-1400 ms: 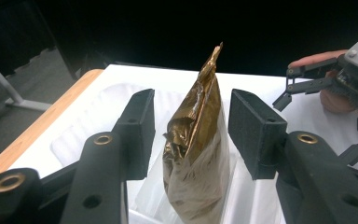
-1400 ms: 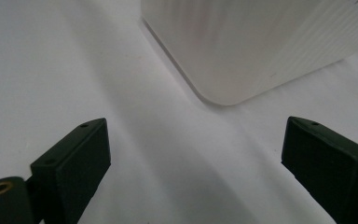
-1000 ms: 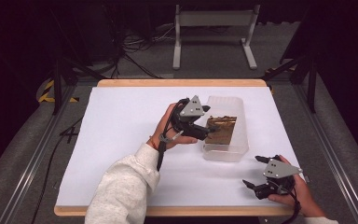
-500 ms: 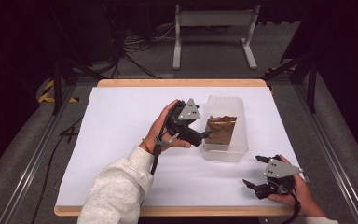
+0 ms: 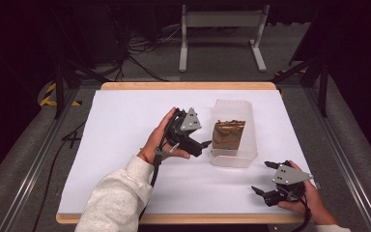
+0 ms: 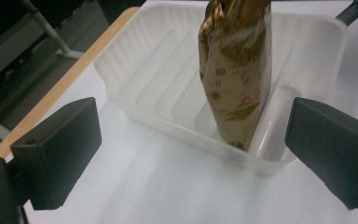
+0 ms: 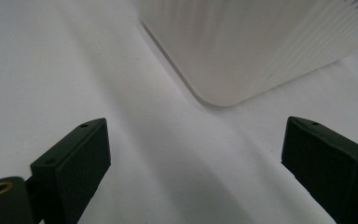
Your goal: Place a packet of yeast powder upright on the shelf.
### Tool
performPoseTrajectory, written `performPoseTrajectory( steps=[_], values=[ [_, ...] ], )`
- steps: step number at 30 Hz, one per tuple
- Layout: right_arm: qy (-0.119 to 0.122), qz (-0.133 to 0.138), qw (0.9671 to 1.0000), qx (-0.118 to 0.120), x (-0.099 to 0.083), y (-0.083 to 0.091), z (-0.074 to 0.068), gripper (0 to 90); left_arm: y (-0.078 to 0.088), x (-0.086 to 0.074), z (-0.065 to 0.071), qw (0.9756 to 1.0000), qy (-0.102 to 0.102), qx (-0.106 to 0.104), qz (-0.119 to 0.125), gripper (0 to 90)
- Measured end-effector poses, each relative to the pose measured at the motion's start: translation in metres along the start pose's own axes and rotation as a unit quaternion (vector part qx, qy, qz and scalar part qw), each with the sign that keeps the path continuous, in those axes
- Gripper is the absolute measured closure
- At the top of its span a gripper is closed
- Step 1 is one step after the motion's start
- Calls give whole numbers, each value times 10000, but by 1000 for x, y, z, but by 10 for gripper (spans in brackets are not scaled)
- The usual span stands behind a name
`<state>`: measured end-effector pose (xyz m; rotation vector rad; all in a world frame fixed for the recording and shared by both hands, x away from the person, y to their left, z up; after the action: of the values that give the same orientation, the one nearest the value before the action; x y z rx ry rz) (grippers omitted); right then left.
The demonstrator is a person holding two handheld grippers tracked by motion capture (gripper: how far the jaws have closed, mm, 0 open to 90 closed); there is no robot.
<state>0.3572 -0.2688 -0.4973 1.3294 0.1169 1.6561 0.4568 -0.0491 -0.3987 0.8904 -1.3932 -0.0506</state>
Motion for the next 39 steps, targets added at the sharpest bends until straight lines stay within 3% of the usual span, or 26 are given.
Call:
performPoseTrajectory(
  steps=[9, 24, 39],
  values=[
    [3, -4, 10000, 0, 0, 0, 0, 84, 11, -18, -11, 9997, 218, 102, 57, 37],
    [1, 6, 10000, 13, 0, 0, 0, 84, 21, -53, -25, 9988, 110, 446, -185, 30],
    [-18, 21, 10000, 11, 1, 0, 0, 84, 26, -87, -28, 9975, 93, 545, -442, 41]
  ],
)
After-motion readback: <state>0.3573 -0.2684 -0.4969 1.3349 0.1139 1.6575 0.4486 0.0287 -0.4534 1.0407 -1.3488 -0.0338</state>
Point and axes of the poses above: each handheld gripper's, and its own axes: y roughly backward along the jaws, x roughly out of its top, z roughly to its right, the point moved 10 cm from there along -y, roughly forward along the jaws, and after that the axes turned 11 degrees about y, right-handed, at the moved point
